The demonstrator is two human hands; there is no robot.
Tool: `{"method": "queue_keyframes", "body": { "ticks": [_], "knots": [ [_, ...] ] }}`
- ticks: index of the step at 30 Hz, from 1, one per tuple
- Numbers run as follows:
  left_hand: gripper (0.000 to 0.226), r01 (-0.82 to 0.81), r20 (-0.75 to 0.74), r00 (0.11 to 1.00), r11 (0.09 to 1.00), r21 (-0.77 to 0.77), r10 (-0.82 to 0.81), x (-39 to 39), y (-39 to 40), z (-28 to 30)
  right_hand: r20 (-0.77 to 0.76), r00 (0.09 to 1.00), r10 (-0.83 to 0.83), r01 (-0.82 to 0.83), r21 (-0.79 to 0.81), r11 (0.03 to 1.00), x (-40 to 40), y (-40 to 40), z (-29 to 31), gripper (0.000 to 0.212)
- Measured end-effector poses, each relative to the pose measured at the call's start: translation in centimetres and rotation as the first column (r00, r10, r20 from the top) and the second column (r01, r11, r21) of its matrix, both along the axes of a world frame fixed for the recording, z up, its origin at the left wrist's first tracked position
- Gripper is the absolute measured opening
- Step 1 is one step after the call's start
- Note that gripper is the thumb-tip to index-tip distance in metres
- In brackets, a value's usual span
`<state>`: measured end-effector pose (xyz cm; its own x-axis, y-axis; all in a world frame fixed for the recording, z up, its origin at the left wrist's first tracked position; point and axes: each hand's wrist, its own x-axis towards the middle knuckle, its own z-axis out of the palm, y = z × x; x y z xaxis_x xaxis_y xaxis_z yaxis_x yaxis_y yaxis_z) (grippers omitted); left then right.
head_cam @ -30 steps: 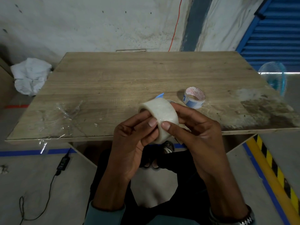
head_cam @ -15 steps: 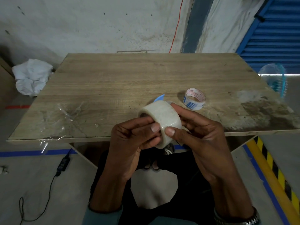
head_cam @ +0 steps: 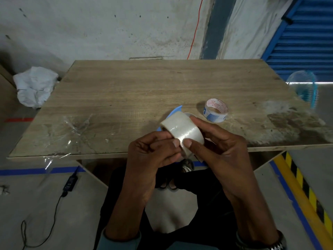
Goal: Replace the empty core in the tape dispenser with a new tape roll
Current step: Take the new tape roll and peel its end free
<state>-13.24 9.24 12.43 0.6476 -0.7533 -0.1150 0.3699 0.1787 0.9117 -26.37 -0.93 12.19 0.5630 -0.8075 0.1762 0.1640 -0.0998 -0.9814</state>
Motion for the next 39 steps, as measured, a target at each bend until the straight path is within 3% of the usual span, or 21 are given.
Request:
{"method": "queue_keyframes", "body": {
  "ticks": [3, 8, 14, 17, 21, 24, 26, 28, 30, 32, 35, 39],
  "knots": [
    [0.008, -0.019, 0.151, 0.988, 1.0, 0.003, 0.019, -0.7, -0.5, -0.4, 0.02, 0.997, -0.079, 0.077, 0.065, 0.995, 0.7, 0.4, 0.3, 0.036],
    [0.033, 0.018, 0.398, 0.917, 1.0, 0.003, -0.018, -1.4, -0.8, -0.8, 0.013, 0.99, -0.137, 0.133, 0.176, 0.975, 1.5, 1.2, 0.1, 0.026],
    [0.044, 0.042, 0.48, 0.876, 0.999, 0.024, -0.048, -1.5, -0.8, -1.5, 0.019, 0.996, -0.087, 0.078, 0.286, 0.955, 1.4, 0.8, -0.1, 0.029],
    [0.024, 0.072, 0.475, 0.876, 0.997, 0.039, -0.082, -1.3, -0.8, -1.8, 0.094, 0.993, -0.073, 0.037, 0.337, 0.941, 1.1, 0.5, -0.3, 0.031],
    [0.019, 0.021, 0.506, 0.861, 0.997, 0.068, -0.053, -0.7, -0.5, -1.3, 0.079, 0.996, -0.052, 0.025, 0.309, 0.951, 0.7, 0.2, -0.7, 0.04],
    [0.016, -0.193, 0.507, 0.847, 0.981, 0.012, 0.16, -0.4, -0.5, -1.0, 0.048, 0.999, -0.003, -0.01, 0.261, 0.965, 0.2, -0.1, -0.7, 0.046],
    [0.029, -0.272, 0.621, 0.747, 0.961, -0.042, 0.239, 0.2, -0.3, -1.1, 0.036, 0.997, 0.061, -0.067, 0.209, 0.976, -0.3, -0.3, -0.6, 0.048],
    [0.053, -0.137, 0.723, 0.68, 0.99, -0.041, 0.124, 0.9, 0.1, -1.4, 0.013, 0.991, 0.131, -0.132, 0.149, 0.98, -0.9, -0.8, -0.6, 0.053],
    [0.057, 0.137, 0.674, 0.729, 0.99, 0.02, -0.115, 1.1, 0.4, -1.5, -0.005, 0.979, 0.206, -0.204, 0.11, 0.973, -1.7, -1.2, -0.8, 0.056],
    [0.055, 0.273, 0.627, 0.735, 0.959, 0.077, -0.26, 1.0, 0.6, -1.8, 0.013, 0.965, 0.261, -0.261, 0.12, 0.958, -2.4, -1.5, -1.1, 0.054],
    [0.039, 0.279, 0.568, 0.764, 0.95, 0.14, -0.308, 1.1, 0.4, -2.3, 0.031, 0.966, 0.258, -0.26, 0.12, 0.958, -2.6, -2.0, -1.5, 0.062],
    [0.023, 0.273, 0.414, 0.855, 0.95, 0.153, -0.312, 1.2, 0.2, -2.8, 0.091, 0.99, 0.106, -0.116, 0.111, 0.987, -2.1, -2.3, -1.9, 0.075]
  ]
}}
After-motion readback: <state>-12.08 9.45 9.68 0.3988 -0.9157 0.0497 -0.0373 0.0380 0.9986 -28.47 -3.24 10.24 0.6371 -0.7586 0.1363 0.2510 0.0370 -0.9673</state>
